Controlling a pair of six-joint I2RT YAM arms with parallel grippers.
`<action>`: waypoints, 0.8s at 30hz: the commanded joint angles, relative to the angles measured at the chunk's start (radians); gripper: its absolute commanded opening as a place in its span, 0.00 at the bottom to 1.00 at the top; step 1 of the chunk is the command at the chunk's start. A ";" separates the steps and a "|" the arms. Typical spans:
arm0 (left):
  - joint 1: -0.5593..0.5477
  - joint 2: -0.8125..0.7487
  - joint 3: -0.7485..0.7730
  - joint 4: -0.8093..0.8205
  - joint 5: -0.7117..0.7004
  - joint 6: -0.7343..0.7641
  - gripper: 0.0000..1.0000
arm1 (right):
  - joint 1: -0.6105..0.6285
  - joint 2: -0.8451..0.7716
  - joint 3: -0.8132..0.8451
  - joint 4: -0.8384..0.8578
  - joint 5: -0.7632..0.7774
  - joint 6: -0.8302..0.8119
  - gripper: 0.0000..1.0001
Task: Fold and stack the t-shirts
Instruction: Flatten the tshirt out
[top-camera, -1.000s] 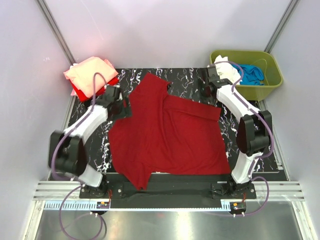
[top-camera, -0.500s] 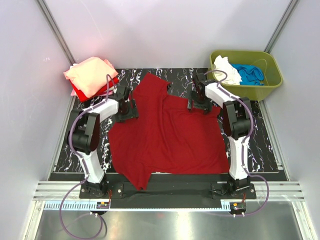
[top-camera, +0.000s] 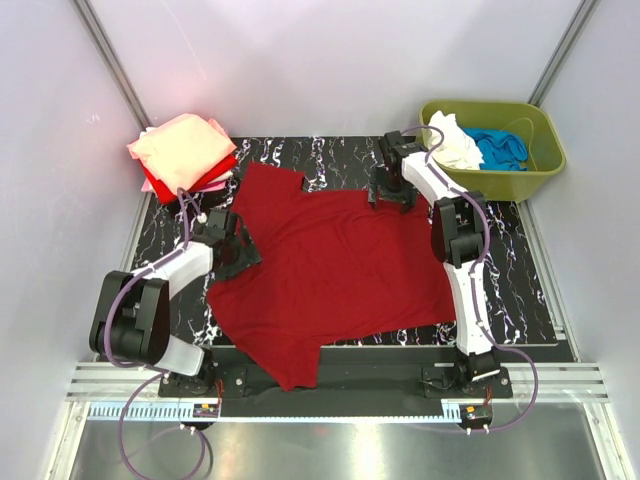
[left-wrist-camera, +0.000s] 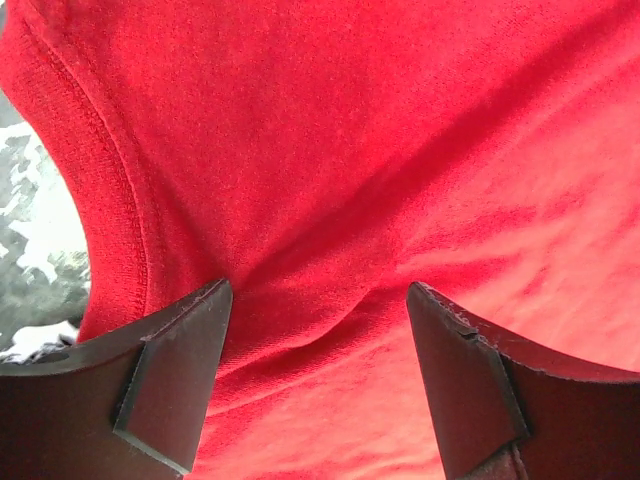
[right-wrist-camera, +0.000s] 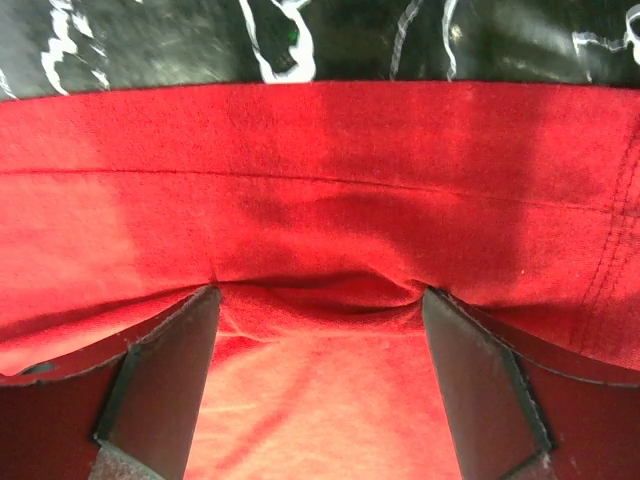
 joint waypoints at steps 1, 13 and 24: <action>0.006 -0.007 0.032 -0.090 -0.045 0.001 0.78 | 0.004 0.045 0.142 -0.052 -0.013 -0.024 0.90; -0.030 -0.168 0.138 -0.227 -0.102 0.040 0.78 | 0.004 0.144 0.288 -0.098 -0.050 0.004 0.89; -0.047 -0.341 0.073 -0.253 -0.020 0.053 0.79 | 0.002 0.279 0.409 -0.086 -0.078 0.005 0.88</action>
